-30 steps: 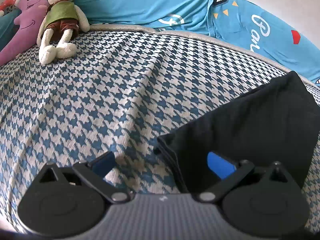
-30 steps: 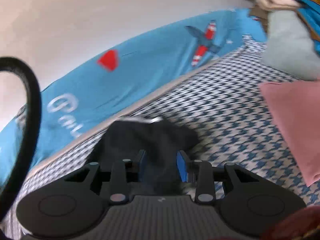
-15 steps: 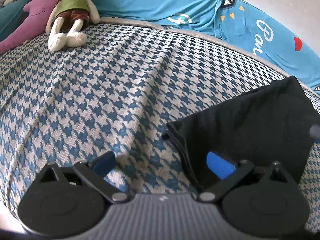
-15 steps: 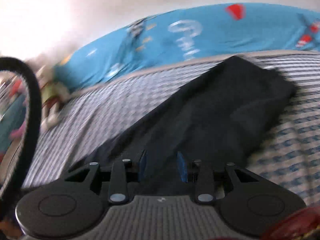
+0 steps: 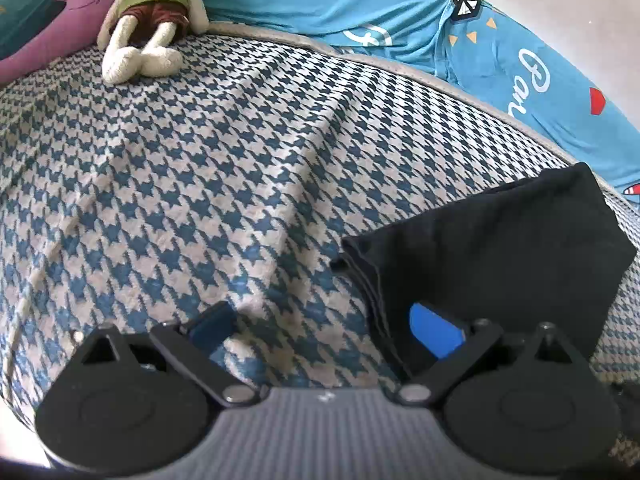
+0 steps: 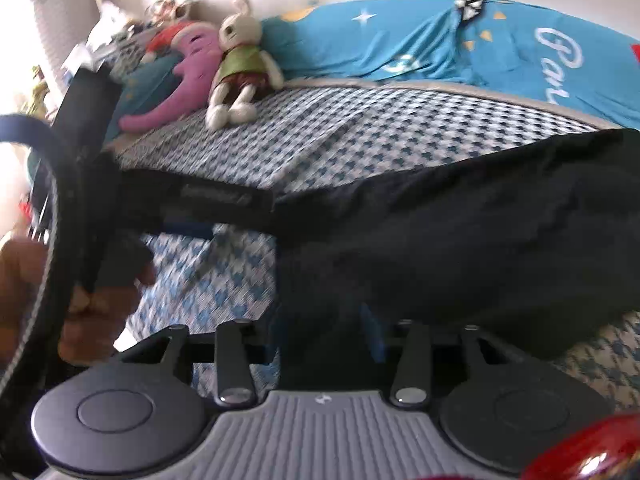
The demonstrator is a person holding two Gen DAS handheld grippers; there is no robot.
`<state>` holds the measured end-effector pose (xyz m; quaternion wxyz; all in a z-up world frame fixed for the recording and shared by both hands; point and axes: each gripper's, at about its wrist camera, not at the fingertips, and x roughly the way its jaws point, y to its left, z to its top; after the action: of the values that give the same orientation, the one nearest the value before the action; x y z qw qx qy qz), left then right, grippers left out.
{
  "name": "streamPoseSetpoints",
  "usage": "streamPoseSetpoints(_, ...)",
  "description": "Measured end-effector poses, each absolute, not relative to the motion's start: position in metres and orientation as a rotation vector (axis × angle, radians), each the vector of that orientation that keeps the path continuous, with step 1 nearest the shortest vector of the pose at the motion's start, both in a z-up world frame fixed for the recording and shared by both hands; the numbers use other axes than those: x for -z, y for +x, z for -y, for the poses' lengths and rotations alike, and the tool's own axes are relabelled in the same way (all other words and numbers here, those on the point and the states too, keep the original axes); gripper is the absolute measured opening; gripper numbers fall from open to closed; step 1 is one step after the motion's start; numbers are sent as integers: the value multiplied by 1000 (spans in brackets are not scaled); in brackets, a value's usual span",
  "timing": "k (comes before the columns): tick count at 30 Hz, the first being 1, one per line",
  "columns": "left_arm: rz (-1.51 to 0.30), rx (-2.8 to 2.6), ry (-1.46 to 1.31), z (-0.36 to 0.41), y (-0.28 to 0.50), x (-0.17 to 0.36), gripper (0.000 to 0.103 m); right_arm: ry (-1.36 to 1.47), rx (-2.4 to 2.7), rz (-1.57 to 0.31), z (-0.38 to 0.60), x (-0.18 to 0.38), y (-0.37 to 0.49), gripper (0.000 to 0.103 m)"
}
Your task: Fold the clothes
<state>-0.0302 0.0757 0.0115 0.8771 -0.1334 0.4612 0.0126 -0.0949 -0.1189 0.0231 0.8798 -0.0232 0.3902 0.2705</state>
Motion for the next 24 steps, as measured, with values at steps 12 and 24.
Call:
streamPoseSetpoints(12, -1005, 56, -426, -87, -23, -17, 100, -358, -557, -744, 85, -5, -111, 56)
streamPoseSetpoints(24, -1059, 185, -644, -98, -18, -14, 102, -78, -480, -822, 121, -22, -83, 14)
